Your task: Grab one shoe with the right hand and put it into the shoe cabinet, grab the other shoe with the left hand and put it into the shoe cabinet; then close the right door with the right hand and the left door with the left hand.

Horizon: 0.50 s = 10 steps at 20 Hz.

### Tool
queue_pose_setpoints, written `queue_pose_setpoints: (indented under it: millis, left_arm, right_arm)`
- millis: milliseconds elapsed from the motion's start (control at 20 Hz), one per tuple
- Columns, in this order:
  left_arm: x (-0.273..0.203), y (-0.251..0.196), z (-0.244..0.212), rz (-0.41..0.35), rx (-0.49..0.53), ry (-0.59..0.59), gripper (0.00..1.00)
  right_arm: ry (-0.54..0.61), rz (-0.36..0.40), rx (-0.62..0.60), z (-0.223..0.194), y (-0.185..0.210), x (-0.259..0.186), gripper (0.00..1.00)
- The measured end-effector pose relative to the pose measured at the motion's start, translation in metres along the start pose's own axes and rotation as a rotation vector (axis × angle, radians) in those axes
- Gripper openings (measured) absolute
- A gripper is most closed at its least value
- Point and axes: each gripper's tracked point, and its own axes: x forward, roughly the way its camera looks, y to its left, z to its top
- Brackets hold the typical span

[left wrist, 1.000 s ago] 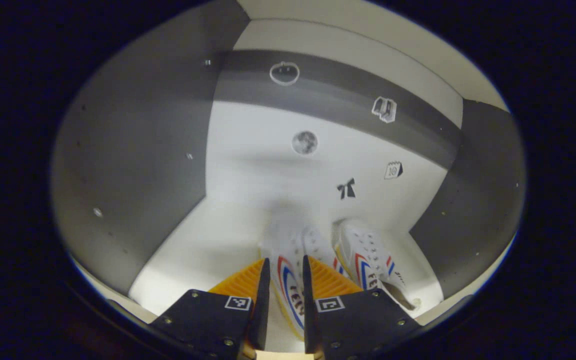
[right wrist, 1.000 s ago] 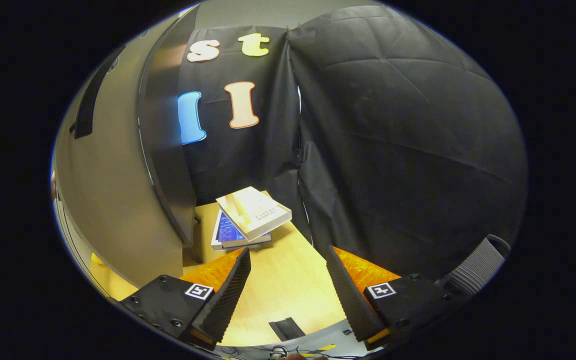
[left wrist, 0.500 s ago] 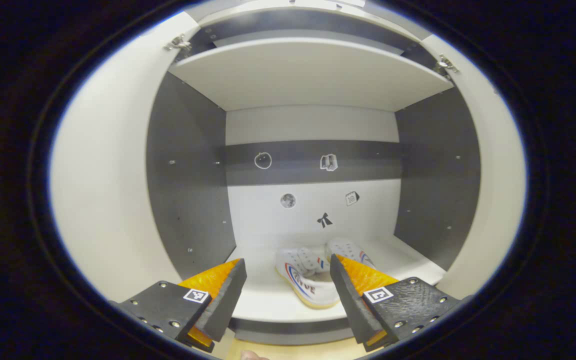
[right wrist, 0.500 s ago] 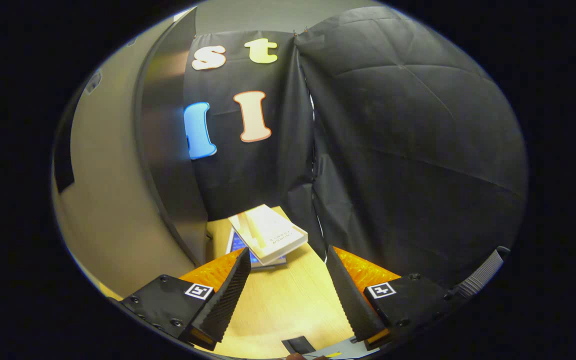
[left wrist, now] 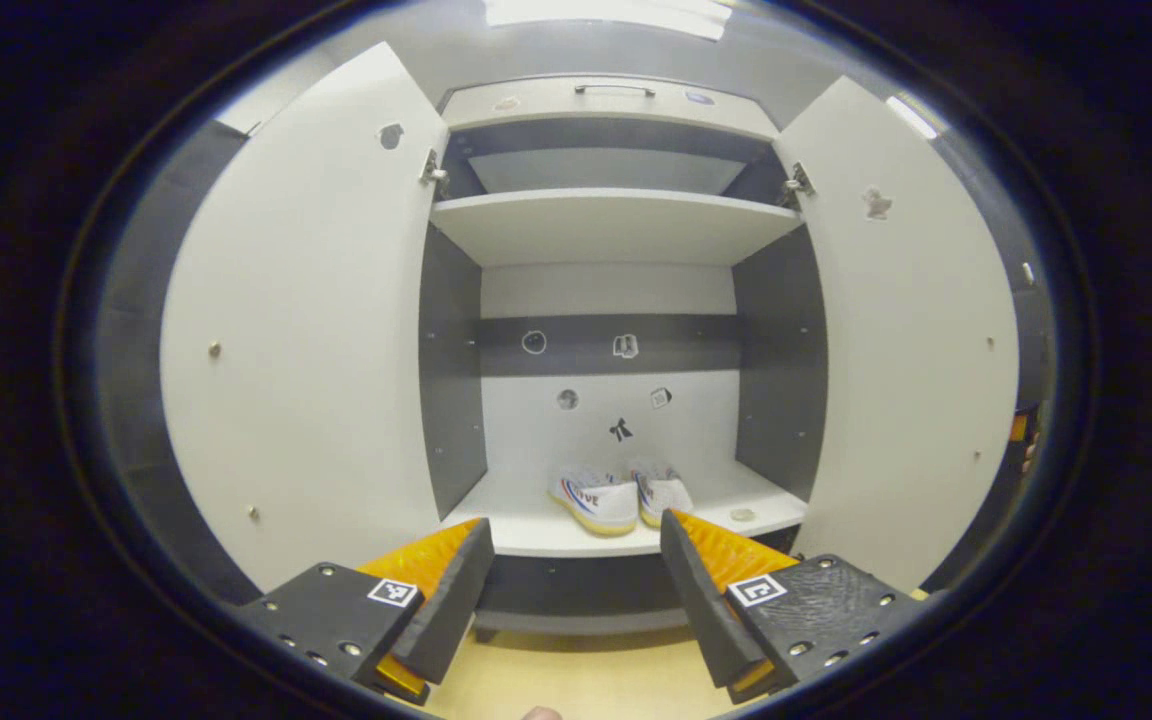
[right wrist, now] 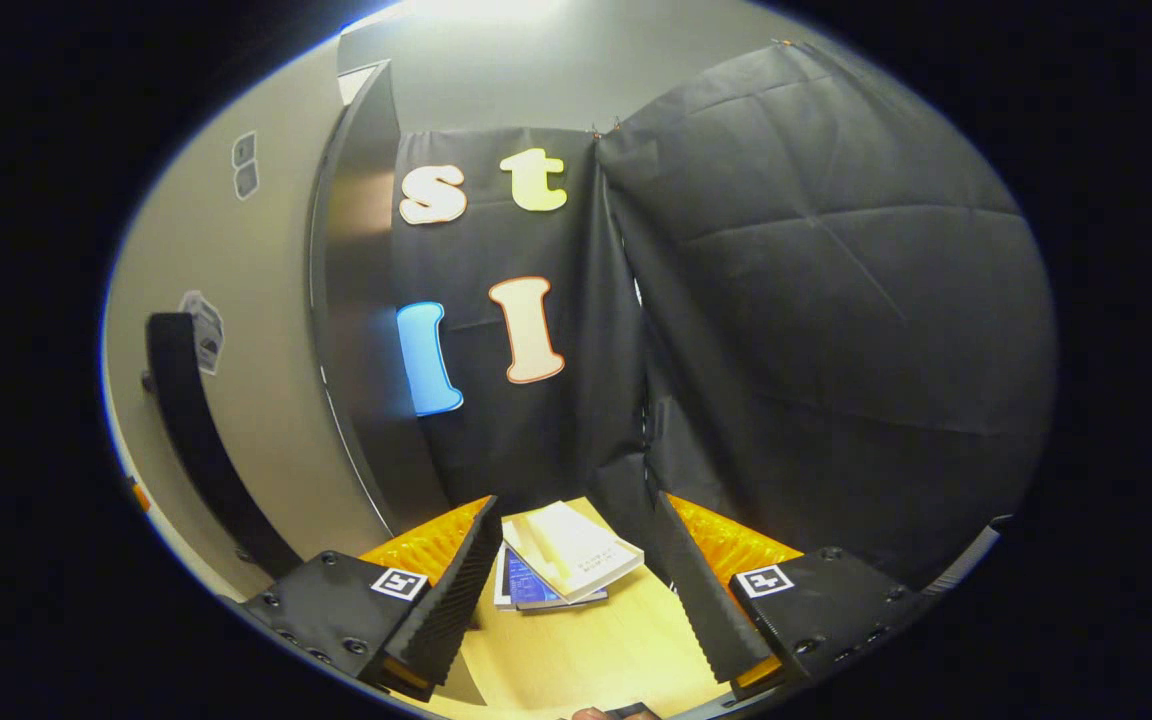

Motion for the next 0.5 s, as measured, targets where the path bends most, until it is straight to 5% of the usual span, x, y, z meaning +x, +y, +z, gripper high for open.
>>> queue_pose_setpoints:
  millis: [200,500]
  left_arm:
    - [-0.048,0.013,-0.025,-0.055,-0.003,0.055,0.96]
    - [-0.106,0.043,-0.065,-0.123,-0.053,0.109,0.94]
  right_arm:
    - [-0.043,-0.012,-0.042,0.021,0.008,-0.024,0.92]
    - [-0.123,0.105,0.076,0.052,0.047,-0.061,0.96]
